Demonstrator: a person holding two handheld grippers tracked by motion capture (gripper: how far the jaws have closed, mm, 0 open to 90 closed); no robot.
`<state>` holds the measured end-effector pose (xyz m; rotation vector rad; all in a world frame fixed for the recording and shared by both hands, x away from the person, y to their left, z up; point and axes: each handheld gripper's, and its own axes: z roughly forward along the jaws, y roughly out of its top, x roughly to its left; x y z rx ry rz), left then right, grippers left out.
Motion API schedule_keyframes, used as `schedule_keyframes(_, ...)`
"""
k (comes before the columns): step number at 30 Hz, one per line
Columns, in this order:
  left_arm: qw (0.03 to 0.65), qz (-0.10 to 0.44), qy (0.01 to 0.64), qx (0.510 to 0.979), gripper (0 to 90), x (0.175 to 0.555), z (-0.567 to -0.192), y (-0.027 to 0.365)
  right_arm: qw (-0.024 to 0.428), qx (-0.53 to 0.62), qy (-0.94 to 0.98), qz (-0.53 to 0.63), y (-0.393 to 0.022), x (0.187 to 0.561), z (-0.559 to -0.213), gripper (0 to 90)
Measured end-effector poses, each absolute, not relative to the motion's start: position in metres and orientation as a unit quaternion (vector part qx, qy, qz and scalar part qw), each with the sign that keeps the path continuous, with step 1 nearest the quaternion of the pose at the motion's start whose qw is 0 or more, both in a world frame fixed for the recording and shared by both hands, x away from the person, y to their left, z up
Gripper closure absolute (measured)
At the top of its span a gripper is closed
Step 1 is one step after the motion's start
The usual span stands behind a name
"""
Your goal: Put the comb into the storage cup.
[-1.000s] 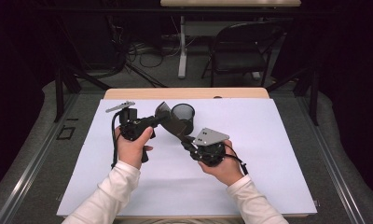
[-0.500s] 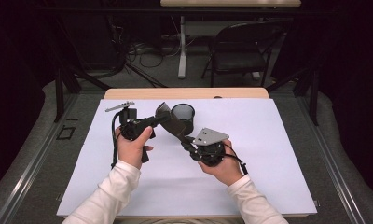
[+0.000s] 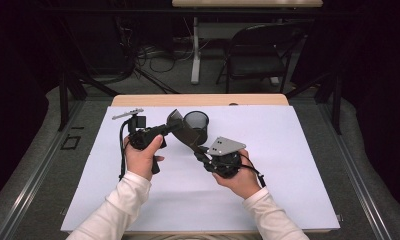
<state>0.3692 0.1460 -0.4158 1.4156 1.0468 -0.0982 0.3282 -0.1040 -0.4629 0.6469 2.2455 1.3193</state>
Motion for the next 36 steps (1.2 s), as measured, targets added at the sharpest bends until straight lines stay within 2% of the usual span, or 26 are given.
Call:
schedule_keyframes(22,0.644,-0.040,0.461,0.610,84.5,0.3714,-0.4155,0.1417,0.217,0.251,0.809,0.485,-0.1070,0.3311,-0.4615,71.5)
schedule_keyframes(36,0.648,-0.031,0.460,0.606,84.5,0.3719,-0.4157,0.1419,0.209,0.260,0.806,0.489,-0.1084,0.3338,-0.4618,60.8)
